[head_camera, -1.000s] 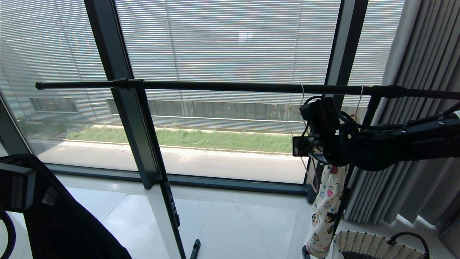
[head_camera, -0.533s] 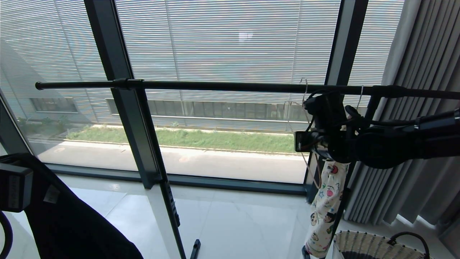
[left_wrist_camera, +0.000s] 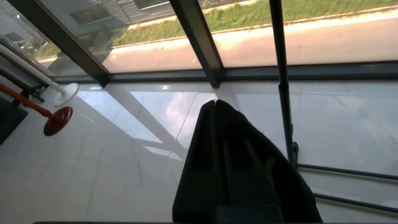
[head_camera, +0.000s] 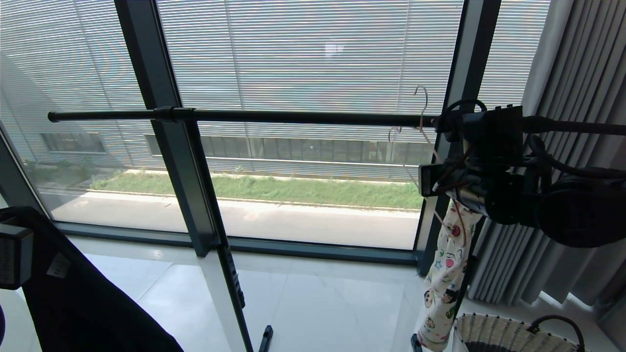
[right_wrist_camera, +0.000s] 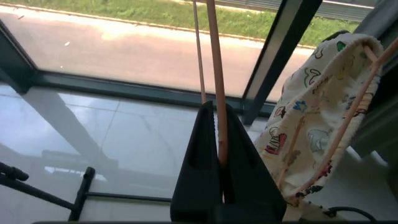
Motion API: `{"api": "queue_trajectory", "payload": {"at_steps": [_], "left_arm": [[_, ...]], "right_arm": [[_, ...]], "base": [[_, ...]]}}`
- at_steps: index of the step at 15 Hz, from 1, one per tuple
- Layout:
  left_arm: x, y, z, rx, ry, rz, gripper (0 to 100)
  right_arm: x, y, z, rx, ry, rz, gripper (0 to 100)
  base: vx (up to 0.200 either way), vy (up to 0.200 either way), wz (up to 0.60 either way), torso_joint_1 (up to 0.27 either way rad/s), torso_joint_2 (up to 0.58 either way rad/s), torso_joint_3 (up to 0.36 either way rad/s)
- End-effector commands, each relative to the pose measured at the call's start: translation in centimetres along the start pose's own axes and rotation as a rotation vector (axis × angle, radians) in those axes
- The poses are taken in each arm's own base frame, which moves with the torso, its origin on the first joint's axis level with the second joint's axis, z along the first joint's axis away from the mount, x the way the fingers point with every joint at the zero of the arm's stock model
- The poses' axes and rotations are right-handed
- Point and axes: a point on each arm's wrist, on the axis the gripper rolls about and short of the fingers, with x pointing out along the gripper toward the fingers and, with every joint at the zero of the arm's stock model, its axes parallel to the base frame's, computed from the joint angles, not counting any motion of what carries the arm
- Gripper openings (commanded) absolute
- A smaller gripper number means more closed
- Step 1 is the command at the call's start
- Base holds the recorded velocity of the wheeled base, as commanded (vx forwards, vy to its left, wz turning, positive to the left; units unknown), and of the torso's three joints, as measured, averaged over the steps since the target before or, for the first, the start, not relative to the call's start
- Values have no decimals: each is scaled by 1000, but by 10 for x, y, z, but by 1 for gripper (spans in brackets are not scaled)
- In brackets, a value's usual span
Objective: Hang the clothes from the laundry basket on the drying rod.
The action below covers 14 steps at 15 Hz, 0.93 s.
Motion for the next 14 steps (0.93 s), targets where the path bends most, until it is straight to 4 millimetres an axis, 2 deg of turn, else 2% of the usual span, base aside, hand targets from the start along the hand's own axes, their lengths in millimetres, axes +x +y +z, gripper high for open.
{"api": "queue_trajectory", "payload": {"at_steps": [1,3,7,11,14], "left_arm": [[-2,1,0,-3,-5,2,0],[-3,2,-1,-8,-11,3,0],[-6,4,-1,-13,-21,4,0],[-5,4,-1,-11,-20,-1,0],[-5,2,0,-5,-25,-21,0]], "right_arm": [[-34,-6,4,-9,-29,42,0],[-56,-8,4,-11,-43,78,0],[-90,-13,1,2,-82,139,0],[-112,-26,-2,8,-97,189,0],[-128,-39,-14,1,-85,232,0]], "base": [[0,0,0,0,0,0],[0,0,0,0,0,0],[-200,0,0,8,2,6],[-200,0,0,-7,-1,6],[-200,0,0,2,4,2]]}}
